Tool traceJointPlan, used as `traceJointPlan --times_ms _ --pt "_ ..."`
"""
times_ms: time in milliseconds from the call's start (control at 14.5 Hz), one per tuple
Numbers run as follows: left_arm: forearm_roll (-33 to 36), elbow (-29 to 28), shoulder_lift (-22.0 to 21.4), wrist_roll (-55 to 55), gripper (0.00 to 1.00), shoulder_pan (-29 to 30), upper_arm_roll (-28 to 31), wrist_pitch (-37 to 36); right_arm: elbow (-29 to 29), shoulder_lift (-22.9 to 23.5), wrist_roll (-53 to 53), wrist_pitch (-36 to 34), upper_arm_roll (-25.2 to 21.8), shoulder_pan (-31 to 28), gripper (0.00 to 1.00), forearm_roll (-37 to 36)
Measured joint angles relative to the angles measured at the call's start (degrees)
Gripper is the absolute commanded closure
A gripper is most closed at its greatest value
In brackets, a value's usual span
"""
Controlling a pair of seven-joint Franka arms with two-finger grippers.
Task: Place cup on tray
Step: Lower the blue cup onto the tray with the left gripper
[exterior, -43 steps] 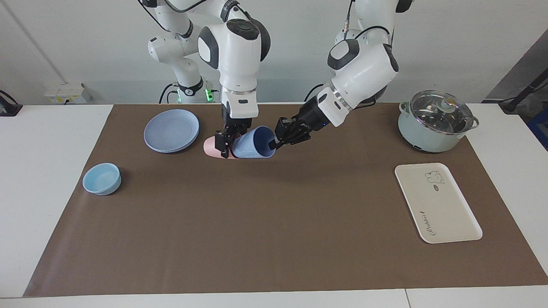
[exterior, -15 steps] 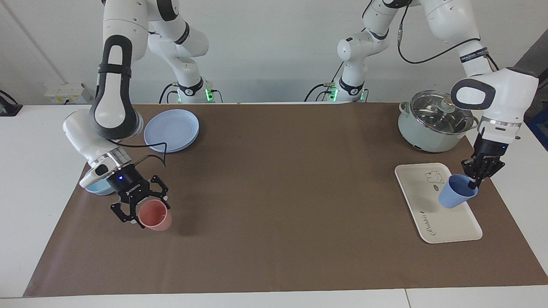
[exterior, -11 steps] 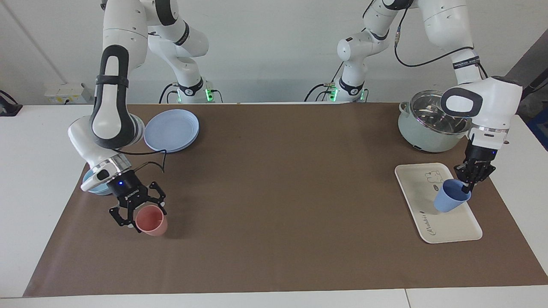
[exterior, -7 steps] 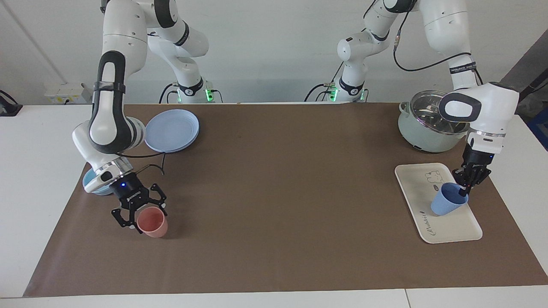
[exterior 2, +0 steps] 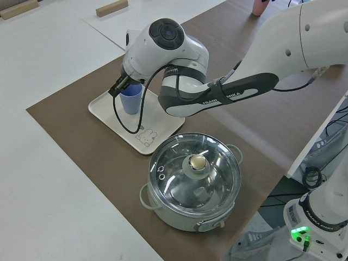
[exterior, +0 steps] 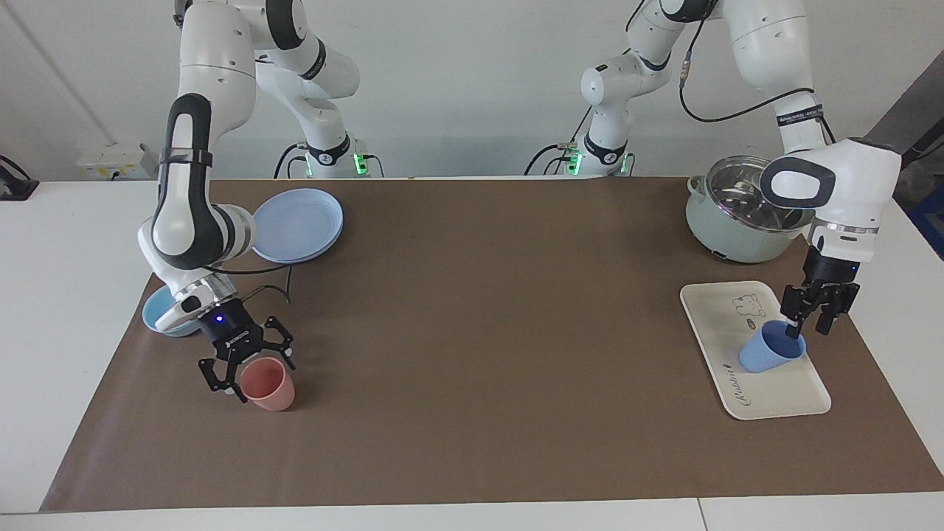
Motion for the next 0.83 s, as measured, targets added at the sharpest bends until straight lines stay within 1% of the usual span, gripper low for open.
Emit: traceJointPlan --times_ms 69,206,275,344,482,619,826 --pt "0.12 2.09 -0.11 0.0 0.0 0.02 0.4 -5.25 0.06 -1.04 1.13 1.78 0.02 0.72 0.0 0.0" --pt "1.67 8.09 -0.43 -0.23 0.0 0.18 1.82 -18.35 -0.05 -3.59 5.51 6.68 0.04 3.53 0.0 -0.01" --pt "3.1 11.52 -0.61 -1.0 0.0 0.25 2.62 -24.94 -0.29 -4.8 7.15 9.01 0.06 5.18 0.0 -0.71" --pt "4.61 14.7 -0.73 -2.07 0.0 0.31 3.1 -30.74 -0.55 -5.67 8.06 10.24 0.06 6.22 0.0 -2.94" --pt "9.45 20.68 -0.87 -4.65 0.0 0.16 3.13 -41.51 -0.71 -6.58 11.37 10.23 0.0 6.48 0.0 -11.03" --pt "15.69 25.03 -0.9 -7.04 0.0 -1.43 2.6 -49.84 -0.64 -7.11 16.54 9.35 -0.29 6.09 0.0 -20.31" --pt "23.22 28.64 -0.99 -11.45 0.0 -8.63 2.5 -56.77 0.25 -7.62 26.63 8.29 -0.45 5.41 0.0 -34.07"
